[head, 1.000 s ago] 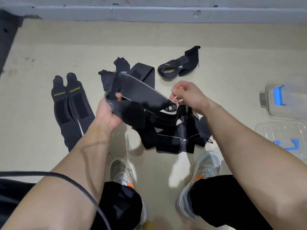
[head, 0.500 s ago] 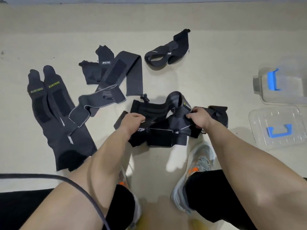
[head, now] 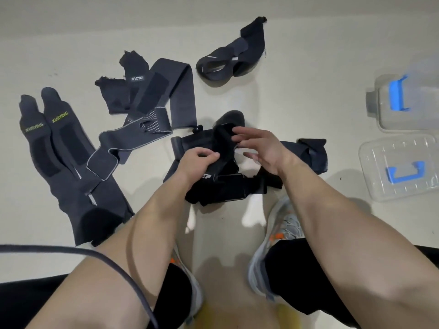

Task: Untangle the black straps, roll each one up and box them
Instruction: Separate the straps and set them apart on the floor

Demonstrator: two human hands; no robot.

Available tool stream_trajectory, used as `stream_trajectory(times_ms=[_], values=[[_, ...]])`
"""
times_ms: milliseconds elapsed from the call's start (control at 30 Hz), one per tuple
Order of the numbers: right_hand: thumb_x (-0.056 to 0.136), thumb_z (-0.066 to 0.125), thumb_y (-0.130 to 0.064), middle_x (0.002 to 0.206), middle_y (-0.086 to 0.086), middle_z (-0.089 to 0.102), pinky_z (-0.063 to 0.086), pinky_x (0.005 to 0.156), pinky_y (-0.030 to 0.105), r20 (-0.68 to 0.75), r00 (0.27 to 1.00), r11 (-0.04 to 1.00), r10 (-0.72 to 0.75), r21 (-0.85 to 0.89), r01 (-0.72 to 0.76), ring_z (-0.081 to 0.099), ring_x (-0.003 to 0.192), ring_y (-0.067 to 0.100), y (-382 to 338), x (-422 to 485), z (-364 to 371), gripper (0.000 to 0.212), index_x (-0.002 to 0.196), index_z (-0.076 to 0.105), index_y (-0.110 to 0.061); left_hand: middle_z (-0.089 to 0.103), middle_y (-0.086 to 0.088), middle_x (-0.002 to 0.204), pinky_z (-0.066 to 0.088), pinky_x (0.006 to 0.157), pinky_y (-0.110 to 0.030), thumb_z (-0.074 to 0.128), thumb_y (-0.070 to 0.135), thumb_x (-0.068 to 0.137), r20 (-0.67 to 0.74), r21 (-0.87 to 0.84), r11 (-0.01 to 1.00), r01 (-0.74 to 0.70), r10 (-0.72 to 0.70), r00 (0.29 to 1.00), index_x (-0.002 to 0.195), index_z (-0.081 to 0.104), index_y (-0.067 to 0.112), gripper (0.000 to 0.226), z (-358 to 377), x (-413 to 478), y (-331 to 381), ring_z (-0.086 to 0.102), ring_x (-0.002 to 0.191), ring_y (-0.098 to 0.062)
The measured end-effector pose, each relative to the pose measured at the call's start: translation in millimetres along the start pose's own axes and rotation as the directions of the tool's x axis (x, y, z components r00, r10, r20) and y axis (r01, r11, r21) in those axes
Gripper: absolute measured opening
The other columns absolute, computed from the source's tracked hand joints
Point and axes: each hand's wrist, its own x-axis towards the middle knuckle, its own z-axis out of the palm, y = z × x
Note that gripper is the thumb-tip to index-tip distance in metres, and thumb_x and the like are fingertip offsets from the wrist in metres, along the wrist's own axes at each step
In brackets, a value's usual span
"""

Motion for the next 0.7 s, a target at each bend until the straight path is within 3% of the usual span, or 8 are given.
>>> stream_trajectory(times_ms=[67,133,167,267,367,500,633,700], values=[[0.093,0.055,-0.003,0.118,0.002,0.072,0.051,0.099,0.032,-0.172,0.985,0.999,0.020,-0.046,-0.029,0.066,0.103,0.014,8.1,0.3,-11.9,0.035,0.117,0.070,-0.023,0.071,0.009,0.086,0.045,0.069,-0.004,0.077,0.028,0.090,0.051,0.025,0.998,0.052,-0.054,0.997,0.095,0.076,0.019,0.011,-7.1,2.8,-1.4,0.065,0.081,-0.005],[0.094,0.054,-0.010,0.109,0.000,0.072,0.052,0.098,0.034,-0.389,0.921,0.962,-0.014,-0.257,-0.094,0.065,0.097,0.017,23.4,2.1,-22.2,0.023,0.099,0.069,-0.028,0.073,0.007,0.086,0.052,0.087,-0.020,0.078,0.027,0.088,0.163,0.155,0.982,0.105,-0.130,0.978,0.089,0.078,0.024,0.004,-9.5,4.6,-6.8,0.070,0.092,-0.016],[0.092,0.054,-0.013,0.105,-0.003,0.071,0.052,0.097,0.034,-0.423,0.905,0.905,-0.032,-0.397,-0.154,0.065,0.099,0.019,32.4,-0.9,-27.4,0.020,0.094,0.067,-0.029,0.074,0.006,0.088,0.051,0.092,-0.026,0.078,0.027,0.087,0.220,0.264,0.958,0.111,-0.172,0.960,0.091,0.079,0.024,0.005,-9.2,2.7,-9.5,0.070,0.096,-0.019],[0.083,0.063,-0.025,0.111,-0.003,0.067,0.051,0.095,0.036,-0.295,0.954,0.663,0.054,-0.704,-0.255,0.062,0.106,0.025,63.2,-15.3,-38.1,0.016,0.096,0.062,-0.035,0.070,-0.003,0.120,0.046,0.100,-0.028,0.077,0.030,0.088,0.280,0.576,0.816,0.057,-0.262,0.923,0.136,0.062,0.019,0.051,-4.2,-11.6,-16.5,0.064,0.112,-0.022],[0.081,0.068,-0.053,0.119,0.002,0.050,0.043,0.101,0.042,-0.171,0.979,0.432,0.113,-0.879,-0.203,0.046,0.115,0.031,83.1,-27.1,-30.5,0.036,0.113,0.060,-0.039,0.060,-0.005,0.140,0.043,0.107,-0.030,0.075,0.032,0.090,0.298,0.646,0.763,0.025,-0.282,0.912,0.156,0.038,0.023,0.076,-2.2,-23.6,-28.6,0.058,0.125,-0.024],[0.089,0.057,-0.040,0.127,0.006,0.048,0.039,0.099,0.044,-0.206,0.978,0.388,0.028,-0.900,-0.200,0.039,0.119,0.032,88.6,-26.2,-16.4,0.033,0.121,0.060,-0.033,0.064,-0.006,0.133,0.047,0.104,-0.035,0.071,0.030,0.090,0.220,0.613,0.787,0.067,-0.252,0.943,0.151,0.043,0.026,0.067,-3.2,-30.8,-40.0,0.061,0.118,-0.025],[0.082,0.064,-0.041,0.127,0.004,0.044,0.036,0.100,0.047,-0.158,0.986,0.214,0.049,-0.963,-0.164,0.039,0.120,0.031,85.3,-25.6,-25.2,0.047,0.127,0.051,-0.033,0.068,-0.006,0.116,0.053,0.085,-0.040,0.065,0.031,0.091,0.103,0.806,0.587,0.075,-0.264,0.959,0.125,0.060,0.018,0.038,-10.7,-32.8,-32.6,0.063,0.105,-0.029],[0.085,0.063,-0.035,0.127,0.005,0.044,0.041,0.096,0.045,-0.187,0.982,0.199,0.026,-0.962,-0.188,0.041,0.118,0.033,86.5,-27.1,-33.6,0.044,0.126,0.049,-0.029,0.067,-0.008,0.117,0.049,0.077,-0.037,0.066,0.030,0.091,0.041,0.841,0.528,0.114,-0.273,0.961,0.121,0.061,0.014,0.035,-14.9,-33.2,-29.6,0.063,0.106,-0.031]])
